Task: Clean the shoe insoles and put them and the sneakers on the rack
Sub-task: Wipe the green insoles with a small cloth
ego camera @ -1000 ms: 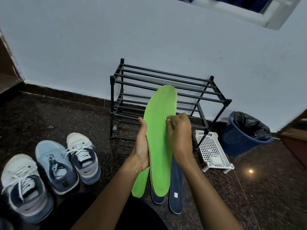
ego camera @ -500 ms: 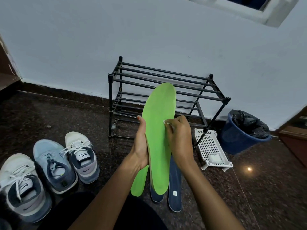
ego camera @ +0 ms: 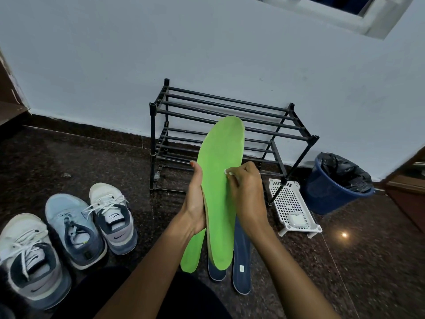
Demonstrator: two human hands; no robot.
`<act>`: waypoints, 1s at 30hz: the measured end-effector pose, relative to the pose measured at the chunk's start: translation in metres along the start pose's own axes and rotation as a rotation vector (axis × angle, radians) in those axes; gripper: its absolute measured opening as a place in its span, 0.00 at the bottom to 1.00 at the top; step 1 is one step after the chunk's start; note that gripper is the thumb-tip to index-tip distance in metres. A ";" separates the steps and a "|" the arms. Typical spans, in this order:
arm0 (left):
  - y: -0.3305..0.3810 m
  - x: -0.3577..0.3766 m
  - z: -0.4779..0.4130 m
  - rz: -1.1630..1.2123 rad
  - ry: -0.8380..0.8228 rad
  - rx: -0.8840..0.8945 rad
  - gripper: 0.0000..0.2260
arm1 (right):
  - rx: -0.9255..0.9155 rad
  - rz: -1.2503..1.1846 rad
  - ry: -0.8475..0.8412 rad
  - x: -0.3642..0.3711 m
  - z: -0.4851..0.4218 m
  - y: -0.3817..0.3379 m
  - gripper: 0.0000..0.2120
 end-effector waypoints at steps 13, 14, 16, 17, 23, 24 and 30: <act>0.000 0.001 0.000 0.014 -0.001 0.005 0.33 | -0.084 0.013 -0.022 0.004 0.012 -0.006 0.07; 0.000 0.001 0.001 0.012 -0.004 0.000 0.33 | -0.072 0.014 -0.022 0.002 0.009 -0.004 0.07; -0.001 0.001 0.000 -0.001 -0.007 -0.013 0.34 | -0.031 0.019 -0.004 0.000 -0.001 0.001 0.07; -0.001 0.001 0.000 -0.011 -0.007 -0.021 0.34 | -0.004 0.020 0.014 -0.002 -0.006 0.004 0.07; 0.000 -0.001 0.000 -0.012 0.002 -0.011 0.33 | -0.002 -0.004 0.044 0.003 0.001 -0.003 0.07; 0.001 -0.001 0.000 0.004 0.007 -0.004 0.33 | -0.031 -0.005 0.026 0.005 0.007 -0.007 0.07; 0.002 0.000 0.001 0.021 0.002 0.005 0.33 | -0.067 0.002 -0.016 0.005 0.012 -0.009 0.07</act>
Point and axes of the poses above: each hand's wrist, its own z-axis away from the middle knuckle, its own x-axis out of the palm, y = z × x, the point moved 1 cm from there along -z, towards the middle knuckle, and after that the axes turned 10 degrees about x, right-handed, at the moved point
